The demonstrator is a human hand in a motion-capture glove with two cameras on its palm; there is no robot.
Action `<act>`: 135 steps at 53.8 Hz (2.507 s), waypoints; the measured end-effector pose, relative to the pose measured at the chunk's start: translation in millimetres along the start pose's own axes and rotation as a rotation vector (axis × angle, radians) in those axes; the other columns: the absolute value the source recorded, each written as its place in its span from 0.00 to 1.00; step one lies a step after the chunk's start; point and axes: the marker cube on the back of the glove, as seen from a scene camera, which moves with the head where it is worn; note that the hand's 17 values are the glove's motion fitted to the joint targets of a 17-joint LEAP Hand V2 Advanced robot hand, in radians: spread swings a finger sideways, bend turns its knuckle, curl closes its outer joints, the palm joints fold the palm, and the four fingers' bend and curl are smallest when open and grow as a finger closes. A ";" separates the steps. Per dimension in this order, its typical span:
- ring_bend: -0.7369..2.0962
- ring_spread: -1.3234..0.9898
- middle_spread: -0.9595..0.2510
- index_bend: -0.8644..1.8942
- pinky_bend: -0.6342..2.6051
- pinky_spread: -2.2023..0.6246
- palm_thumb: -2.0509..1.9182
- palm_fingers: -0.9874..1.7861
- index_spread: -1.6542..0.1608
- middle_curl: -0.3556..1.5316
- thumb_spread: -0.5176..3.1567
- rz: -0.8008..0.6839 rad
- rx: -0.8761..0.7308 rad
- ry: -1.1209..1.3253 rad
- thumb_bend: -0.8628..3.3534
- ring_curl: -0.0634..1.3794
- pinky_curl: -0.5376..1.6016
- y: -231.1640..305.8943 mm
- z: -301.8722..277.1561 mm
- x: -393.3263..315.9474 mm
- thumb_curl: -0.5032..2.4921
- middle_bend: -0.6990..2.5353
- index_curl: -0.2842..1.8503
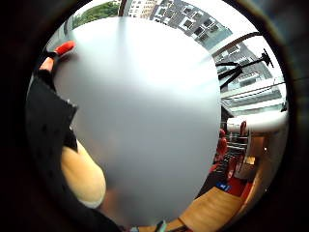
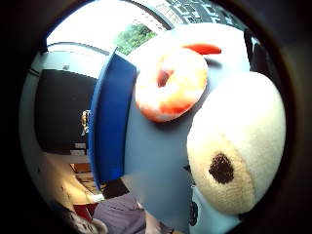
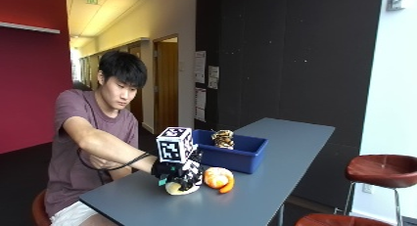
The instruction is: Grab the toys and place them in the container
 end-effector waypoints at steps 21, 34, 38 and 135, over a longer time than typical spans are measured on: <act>0.73 0.39 0.49 0.54 0.59 0.65 0.68 0.69 0.70 0.59 0.33 -0.054 0.114 -0.013 0.23 0.56 0.53 3.0 -130.5 -73.5 0.44 0.55 0.41; 0.76 0.39 0.49 0.57 0.61 0.65 0.68 0.66 0.69 0.65 0.30 -0.150 0.199 0.000 0.22 0.58 0.56 -8.3 -202.4 -157.6 0.47 0.57 0.49; 0.77 0.39 0.49 0.57 0.61 0.65 0.68 0.65 0.69 0.66 0.29 -0.180 0.198 -0.020 0.21 0.58 0.57 -13.5 -196.3 -194.5 0.47 0.57 0.51; 0.35 0.57 0.80 0.35 0.42 0.79 0.49 0.25 0.79 0.34 0.53 -0.081 -0.465 0.205 0.19 0.28 0.40 -67.5 11.7 -118.5 0.24 0.25 0.25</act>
